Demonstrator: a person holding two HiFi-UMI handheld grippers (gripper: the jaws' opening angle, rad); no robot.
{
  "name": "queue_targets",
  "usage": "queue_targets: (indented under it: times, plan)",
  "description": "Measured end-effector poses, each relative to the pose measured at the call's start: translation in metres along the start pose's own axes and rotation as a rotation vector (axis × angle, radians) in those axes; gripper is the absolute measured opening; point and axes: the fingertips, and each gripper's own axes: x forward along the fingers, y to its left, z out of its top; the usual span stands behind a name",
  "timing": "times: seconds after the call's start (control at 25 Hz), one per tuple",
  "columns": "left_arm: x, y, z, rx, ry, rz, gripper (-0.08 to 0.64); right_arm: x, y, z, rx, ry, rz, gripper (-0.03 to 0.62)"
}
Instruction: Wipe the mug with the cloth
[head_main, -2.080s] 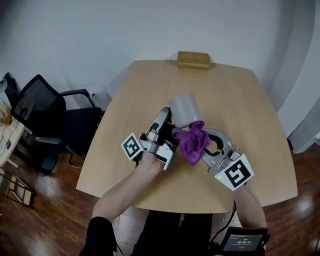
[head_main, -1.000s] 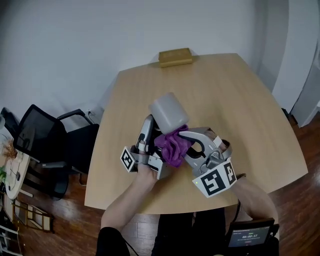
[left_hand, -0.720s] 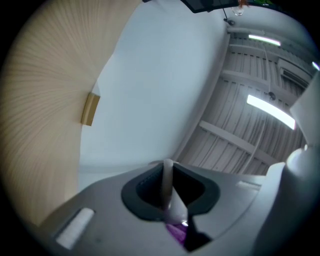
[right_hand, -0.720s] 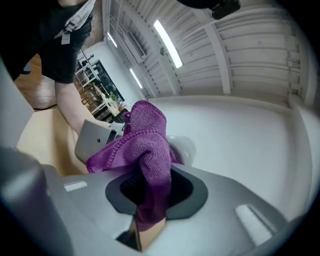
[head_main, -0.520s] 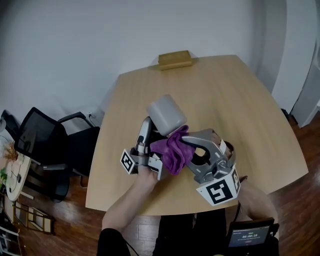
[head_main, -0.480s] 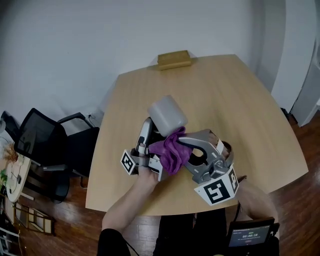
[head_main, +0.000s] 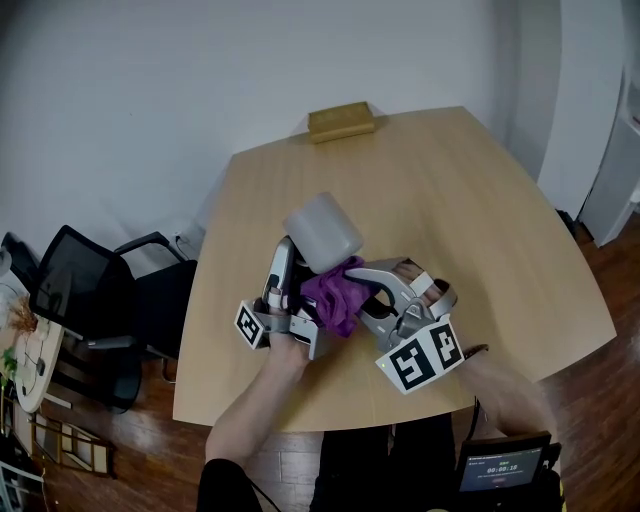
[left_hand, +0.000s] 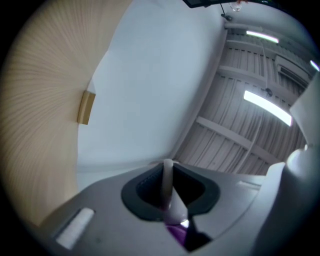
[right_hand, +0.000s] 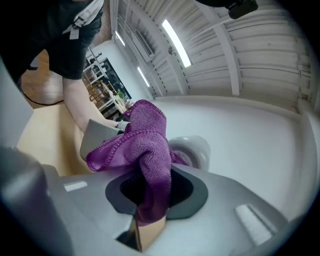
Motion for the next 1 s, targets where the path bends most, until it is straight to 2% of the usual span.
queue_targets:
  times: [0.08, 0.2, 0.28, 0.44, 0.6, 0.72, 0.8, 0.92, 1.0]
  plan:
    - [-0.003, -0.004, 0.007, -0.013, -0.034, -0.027, 0.066, -0.011, -0.015, -0.003, 0.019, -0.015, -0.059, 0.067]
    - [-0.003, -0.011, 0.009, -0.011, -0.044, -0.052, 0.066, -0.037, -0.045, 0.023, 0.049, -0.154, -0.186, 0.067]
    - [0.000, -0.010, 0.004, -0.022, -0.030, -0.045, 0.067, -0.041, -0.049, 0.034, 0.038, -0.192, -0.214, 0.067]
    - [0.002, -0.006, -0.006, -0.069, -0.019, -0.041, 0.066, -0.019, -0.034, 0.017, 0.033, -0.102, -0.142, 0.069]
    - [0.005, -0.014, -0.011, -0.032, 0.021, -0.073, 0.067, 0.000, -0.012, -0.011, 0.049, 0.000, -0.042, 0.069]
    - [0.003, -0.010, -0.003, -0.018, 0.013, -0.074, 0.067, 0.003, -0.011, -0.026, 0.057, 0.057, -0.024, 0.069]
    - [0.000, -0.009, 0.002, -0.017, -0.007, -0.078, 0.067, -0.006, -0.023, -0.026, 0.057, 0.048, -0.071, 0.069]
    - [-0.001, -0.013, 0.006, -0.011, -0.025, -0.088, 0.067, -0.034, -0.056, -0.002, 0.070, -0.073, -0.218, 0.069]
    - [0.000, -0.014, 0.005, -0.017, -0.024, -0.089, 0.066, -0.048, -0.070, 0.012, 0.083, -0.143, -0.283, 0.069]
